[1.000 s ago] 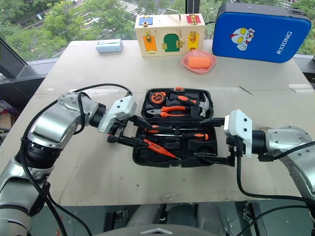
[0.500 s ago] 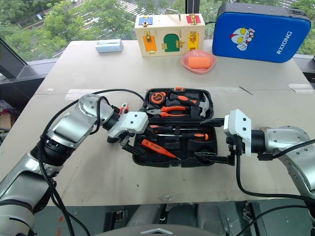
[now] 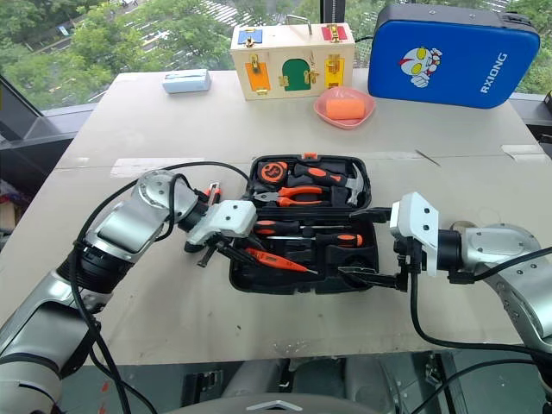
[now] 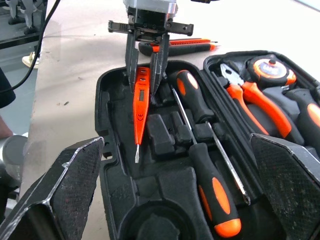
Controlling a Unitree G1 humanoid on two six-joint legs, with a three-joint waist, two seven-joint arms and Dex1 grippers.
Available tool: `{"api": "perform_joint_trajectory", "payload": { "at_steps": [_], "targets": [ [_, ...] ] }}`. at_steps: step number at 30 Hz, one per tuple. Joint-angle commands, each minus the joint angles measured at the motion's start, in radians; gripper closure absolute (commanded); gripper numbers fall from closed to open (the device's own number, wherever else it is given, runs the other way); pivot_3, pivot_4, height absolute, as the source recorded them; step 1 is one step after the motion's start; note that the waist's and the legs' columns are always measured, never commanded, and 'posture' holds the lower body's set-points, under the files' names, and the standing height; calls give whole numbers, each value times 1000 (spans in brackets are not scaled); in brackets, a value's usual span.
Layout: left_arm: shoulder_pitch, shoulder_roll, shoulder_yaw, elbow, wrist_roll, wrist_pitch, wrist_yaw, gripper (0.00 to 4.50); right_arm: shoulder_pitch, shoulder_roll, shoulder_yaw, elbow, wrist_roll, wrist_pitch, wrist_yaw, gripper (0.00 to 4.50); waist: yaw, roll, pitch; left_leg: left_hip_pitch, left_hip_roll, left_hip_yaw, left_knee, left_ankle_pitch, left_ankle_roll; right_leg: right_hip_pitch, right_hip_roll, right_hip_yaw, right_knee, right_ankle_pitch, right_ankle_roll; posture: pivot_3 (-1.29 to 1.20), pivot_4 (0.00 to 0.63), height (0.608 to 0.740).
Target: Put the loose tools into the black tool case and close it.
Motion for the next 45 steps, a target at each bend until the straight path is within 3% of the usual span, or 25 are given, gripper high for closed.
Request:
{"api": "perform_joint_trajectory", "payload": {
  "at_steps": [1, 7, 14, 27, 35, 41, 44, 45],
  "targets": [
    [18, 22, 93, -50, -54, 99, 54, 3813, -22, -5, -16, -17, 20, -4, 8, 0, 3, 0, 0, 0, 0, 0, 0, 0, 0, 0, 0, 0, 0, 0, 0, 0, 150, 735],
    [63, 16, 127, -74, -47, 161, 148, 3813, -31, -8, -9, -6, 14, -10, 25, 0, 6, 0, 0, 0, 0, 0, 1, 0, 0, 1, 0, 0, 0, 0, 0, 0, 150, 735],
    [54, -21, 83, -62, -27, 157, 191, 3813, -39, -8, -9, 5, 11, -12, 38, 0, 6, 0, 0, 0, 0, 0, 1, 0, 0, 0, -1, 0, 0, 0, 0, 0, 150, 735],
    [66, 21, 52, -67, 0, 95, 156, 3813, -33, 6, 2, 0, 2, -11, 29, 0, 6, 0, 0, 0, 0, 0, 0, 0, 0, 0, -1, 0, 0, 0, 0, 0, 150, 735],
    [53, 16, 100, -141, -94, 190, 139, 45, -22, 3, -2, 5, 1, -19, 38, 0, 6, 0, 0, 0, 0, 0, 0, 0, 0, 0, -1, 0, 0, 0, 0, 0, 150, 735],
    [56, 37, 207, -161, -211, 292, 142, 7, -12, 3, -9, 7, 2, -23, 43, 0, 5, 0, 0, 0, 0, 0, 0, 0, 0, 0, -1, 0, 0, 0, 0, 0, 150, 735],
    [67, -2, 253, -131, -257, 345, 197, 805, -2, 6, -8, 9, -10, -34, 40, 0, 7, 0, 0, 0, 0, 0, 0, 0, 0, 0, -1, -1, 0, 0, 0, 0, 150, 735],
    [77, -24, 258, -123, -264, 358, 222, 1278, 1, 7, -7, 9, -14, -38, 38, 0, 7, 0, 0, 0, 0, 0, 1, 0, 0, 1, -1, -1, 0, 0, 0, 0, 150, 735]
  ]
}}
